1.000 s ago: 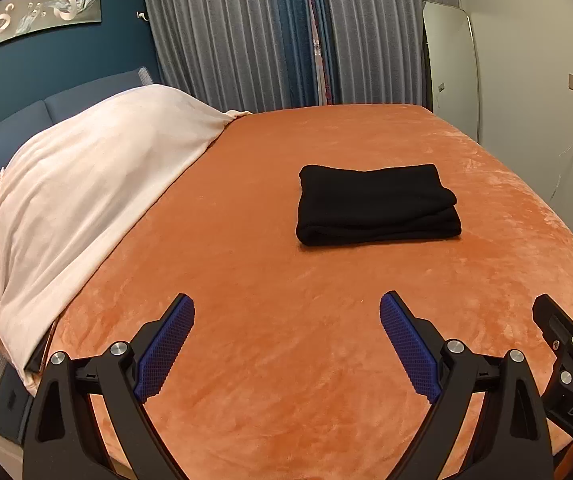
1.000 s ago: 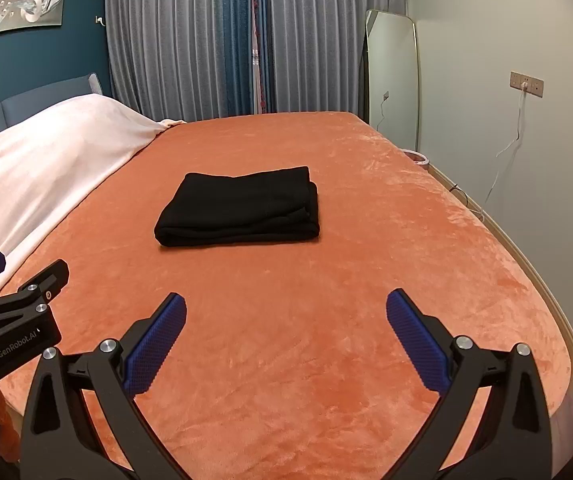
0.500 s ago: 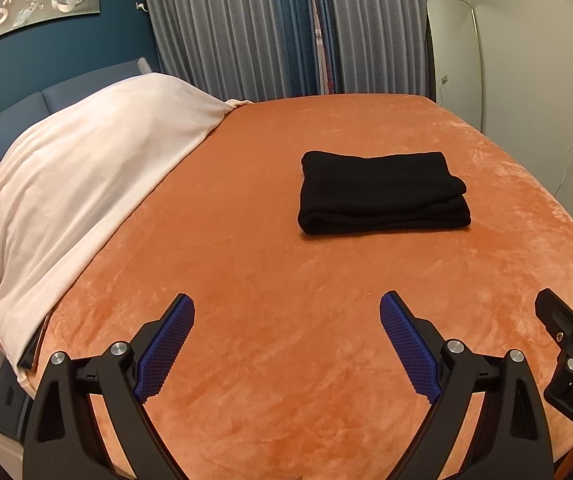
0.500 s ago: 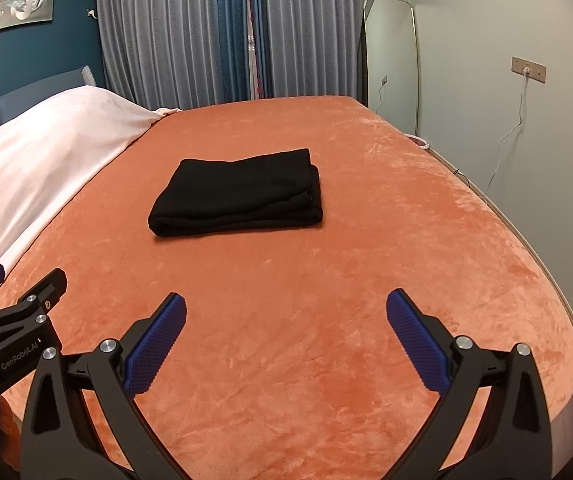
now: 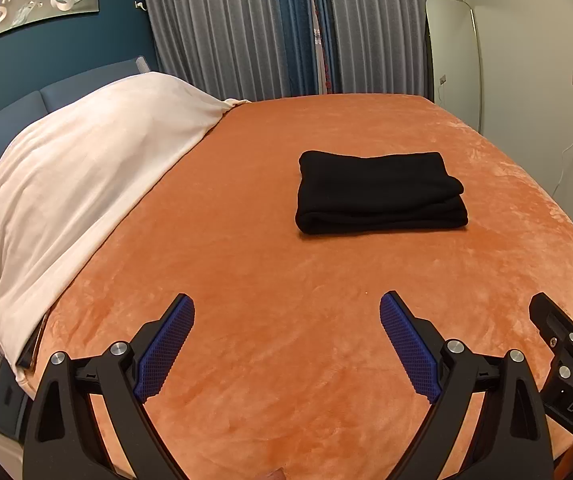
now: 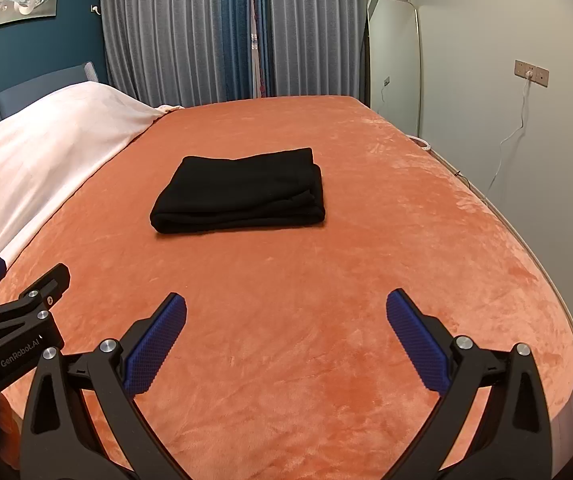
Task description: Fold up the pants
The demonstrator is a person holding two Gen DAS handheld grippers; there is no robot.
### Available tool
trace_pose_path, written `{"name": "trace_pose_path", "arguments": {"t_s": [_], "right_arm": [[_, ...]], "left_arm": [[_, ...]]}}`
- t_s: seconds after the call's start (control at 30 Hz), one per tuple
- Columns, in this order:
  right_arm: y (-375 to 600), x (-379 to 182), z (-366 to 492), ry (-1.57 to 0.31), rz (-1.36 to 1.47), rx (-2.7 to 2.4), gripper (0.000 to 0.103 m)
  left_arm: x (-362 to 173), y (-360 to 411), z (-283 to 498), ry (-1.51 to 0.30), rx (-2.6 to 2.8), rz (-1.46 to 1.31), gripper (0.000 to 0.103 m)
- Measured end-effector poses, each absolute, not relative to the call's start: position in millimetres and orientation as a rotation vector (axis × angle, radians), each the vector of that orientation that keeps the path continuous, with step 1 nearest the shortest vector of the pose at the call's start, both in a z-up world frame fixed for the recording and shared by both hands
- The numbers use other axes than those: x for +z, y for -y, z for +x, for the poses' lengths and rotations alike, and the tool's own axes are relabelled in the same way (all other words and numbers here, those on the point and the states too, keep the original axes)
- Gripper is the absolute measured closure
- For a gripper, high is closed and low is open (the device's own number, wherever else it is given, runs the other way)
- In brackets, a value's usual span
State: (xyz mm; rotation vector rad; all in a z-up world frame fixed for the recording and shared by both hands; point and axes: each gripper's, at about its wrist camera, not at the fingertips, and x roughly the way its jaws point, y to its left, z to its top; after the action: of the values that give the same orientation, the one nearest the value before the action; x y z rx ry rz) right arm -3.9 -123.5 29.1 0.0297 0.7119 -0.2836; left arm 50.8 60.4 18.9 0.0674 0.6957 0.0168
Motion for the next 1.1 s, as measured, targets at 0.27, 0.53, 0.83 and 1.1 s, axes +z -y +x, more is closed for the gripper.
{"name": "trace_pose_path", "arguments": {"t_s": [0.27,0.53,0.83,1.1], "right_arm": [[123,29,-4,-0.709,0.029,-0.284,0.005],[122,31,-5,-0.705,0.028,-0.286,0.005],[122,35,-6,-0.698,0.035,-0.293,0.005],[121,38,-7,-0.693,0.040,-0.292,0.005]], "left_arm": [[24,-56,47,-0.680,0.022,0.067,0.011],[29,-55,44,-0.665,0.004,0.061,0.011],[35,-54,45,-0.655,0.018,0.063,0.011],[39,-53,46,-0.638,0.011,0.080,0.011]]}}
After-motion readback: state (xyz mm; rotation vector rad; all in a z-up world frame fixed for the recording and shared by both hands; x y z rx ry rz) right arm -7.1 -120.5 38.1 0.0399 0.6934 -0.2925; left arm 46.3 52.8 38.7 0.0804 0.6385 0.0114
